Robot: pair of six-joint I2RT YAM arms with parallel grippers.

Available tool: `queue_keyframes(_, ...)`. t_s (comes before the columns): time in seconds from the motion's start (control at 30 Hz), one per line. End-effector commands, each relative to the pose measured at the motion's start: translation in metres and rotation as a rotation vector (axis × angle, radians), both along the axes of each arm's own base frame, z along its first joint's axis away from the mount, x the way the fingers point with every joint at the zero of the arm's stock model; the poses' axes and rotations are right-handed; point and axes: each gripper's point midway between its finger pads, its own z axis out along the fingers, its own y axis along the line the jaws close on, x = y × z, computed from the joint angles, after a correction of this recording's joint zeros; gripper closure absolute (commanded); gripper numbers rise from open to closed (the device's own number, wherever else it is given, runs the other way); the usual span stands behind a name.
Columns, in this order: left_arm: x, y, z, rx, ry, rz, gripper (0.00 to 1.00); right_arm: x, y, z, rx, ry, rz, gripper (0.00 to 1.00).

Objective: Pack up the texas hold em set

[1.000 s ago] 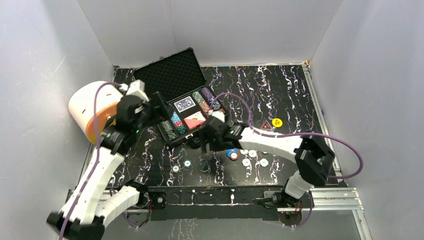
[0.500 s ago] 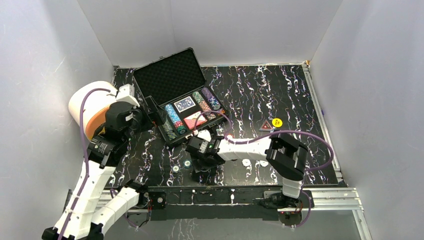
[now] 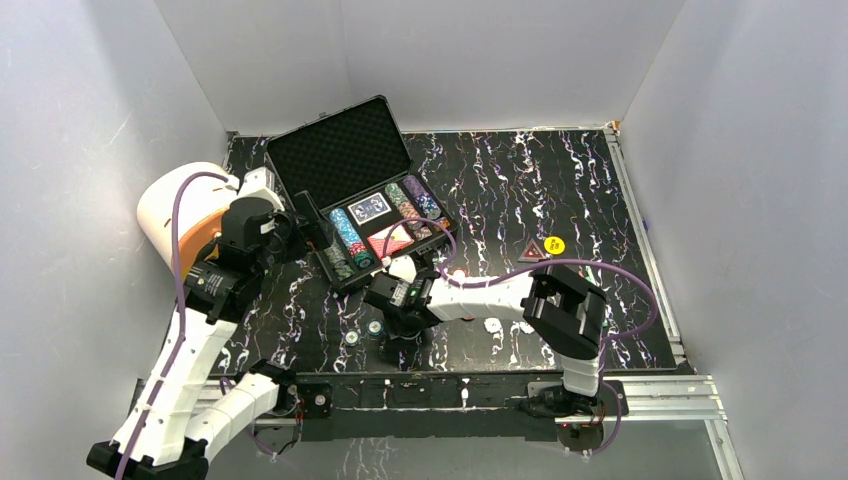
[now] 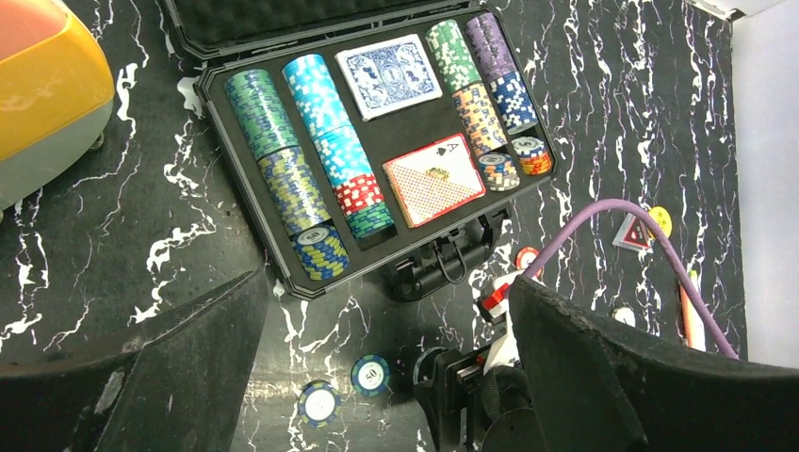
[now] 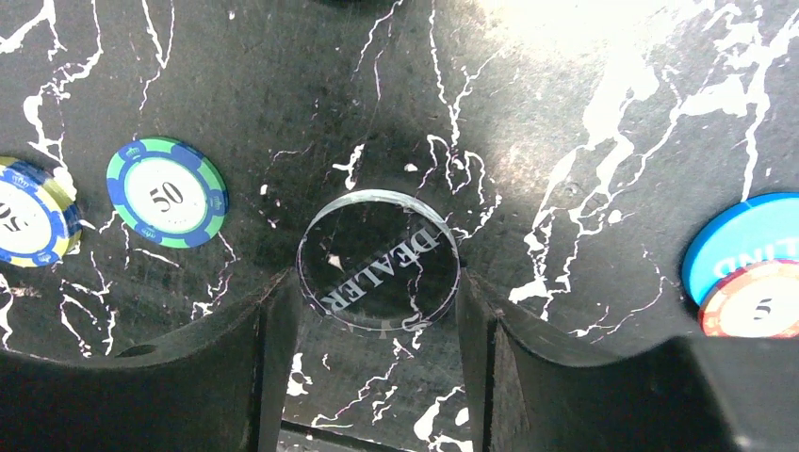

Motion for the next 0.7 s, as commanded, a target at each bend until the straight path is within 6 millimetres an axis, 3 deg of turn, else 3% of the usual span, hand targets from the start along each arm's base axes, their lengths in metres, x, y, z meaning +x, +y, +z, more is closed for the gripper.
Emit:
queue_keyframes(0.0,0.000,0.007,0.022,0.013,-0.047,0.021,0.02,0.017,0.004,0.021,0.027,-0.097,-0.033,0.58)
queue_keyframes(0.2,-0.002,0.030,0.055,0.038,-0.126,0.135,0.02,0.047,0.029,0.111,0.254,-0.265,-0.032,0.58)
queue_keyframes(0.3,-0.006,0.042,0.075,0.027,-0.209,0.188,0.02,0.082,0.035,0.139,0.336,-0.298,-0.080,0.58)
queue_keyframes(0.43,-0.011,0.054,0.091,0.007,-0.281,0.248,0.02,0.131,0.049,0.159,0.383,-0.350,-0.080,0.58)
queue_keyframes(0.67,-0.010,0.053,0.098,-0.007,-0.298,0.248,0.02,0.210,0.079,0.164,0.386,-0.436,-0.057,0.58)
